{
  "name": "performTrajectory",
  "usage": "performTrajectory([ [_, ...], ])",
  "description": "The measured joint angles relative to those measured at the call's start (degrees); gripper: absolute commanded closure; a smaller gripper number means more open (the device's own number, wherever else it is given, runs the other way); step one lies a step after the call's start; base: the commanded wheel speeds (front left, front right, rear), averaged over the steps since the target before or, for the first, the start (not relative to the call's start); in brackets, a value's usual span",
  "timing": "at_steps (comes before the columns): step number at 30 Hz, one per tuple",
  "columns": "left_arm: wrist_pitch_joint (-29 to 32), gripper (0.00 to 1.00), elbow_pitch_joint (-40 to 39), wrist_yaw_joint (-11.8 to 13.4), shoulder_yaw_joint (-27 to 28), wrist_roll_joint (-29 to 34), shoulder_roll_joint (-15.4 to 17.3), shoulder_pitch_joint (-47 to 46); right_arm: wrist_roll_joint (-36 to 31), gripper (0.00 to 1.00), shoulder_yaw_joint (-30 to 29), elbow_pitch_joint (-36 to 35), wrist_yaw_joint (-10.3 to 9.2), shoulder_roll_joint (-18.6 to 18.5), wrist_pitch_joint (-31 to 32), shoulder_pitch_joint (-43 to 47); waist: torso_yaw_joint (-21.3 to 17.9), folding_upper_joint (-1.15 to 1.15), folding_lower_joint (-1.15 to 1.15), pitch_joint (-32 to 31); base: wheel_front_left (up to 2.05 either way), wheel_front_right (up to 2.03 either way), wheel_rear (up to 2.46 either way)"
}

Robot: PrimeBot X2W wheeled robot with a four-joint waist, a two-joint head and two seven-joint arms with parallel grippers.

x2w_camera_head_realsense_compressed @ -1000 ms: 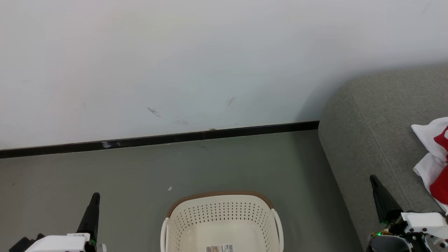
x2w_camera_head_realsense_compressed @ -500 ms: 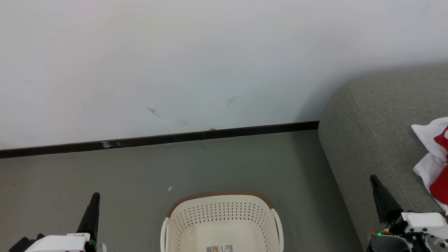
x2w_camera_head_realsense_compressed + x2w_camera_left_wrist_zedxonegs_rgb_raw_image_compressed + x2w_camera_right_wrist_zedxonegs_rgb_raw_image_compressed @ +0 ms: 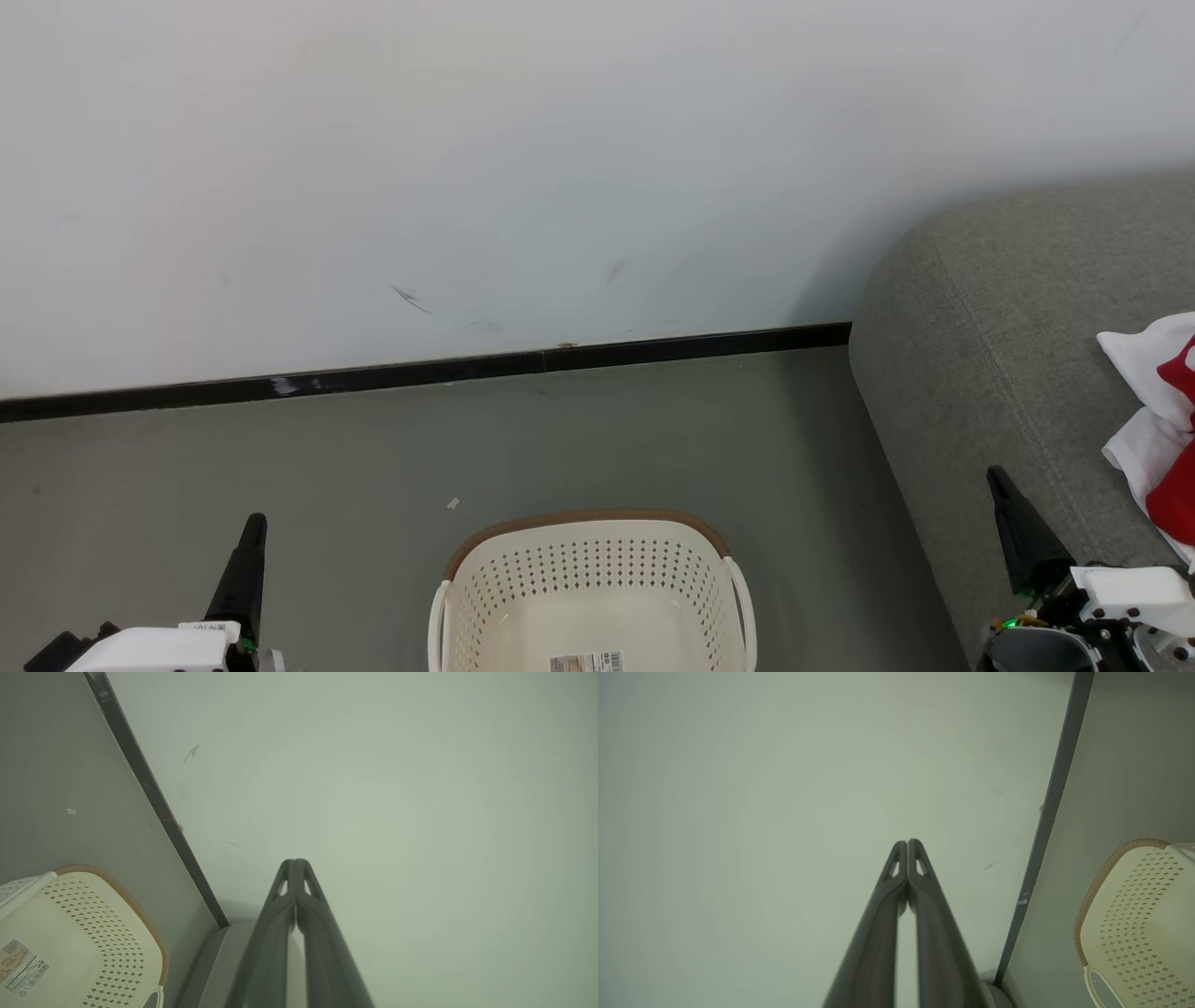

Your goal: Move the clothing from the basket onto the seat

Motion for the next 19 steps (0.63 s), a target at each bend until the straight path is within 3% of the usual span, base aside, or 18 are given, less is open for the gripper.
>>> performTrajectory([
  [19,0.0,1.00,0.0,0.0,0.0,0.0,0.0,0.0,-0.1,1.00,-0.2,0.0,0.00,0.2,0.3,0.0,0.0,0.00,0.00,0.0,0.00,0.00,0.00],
])
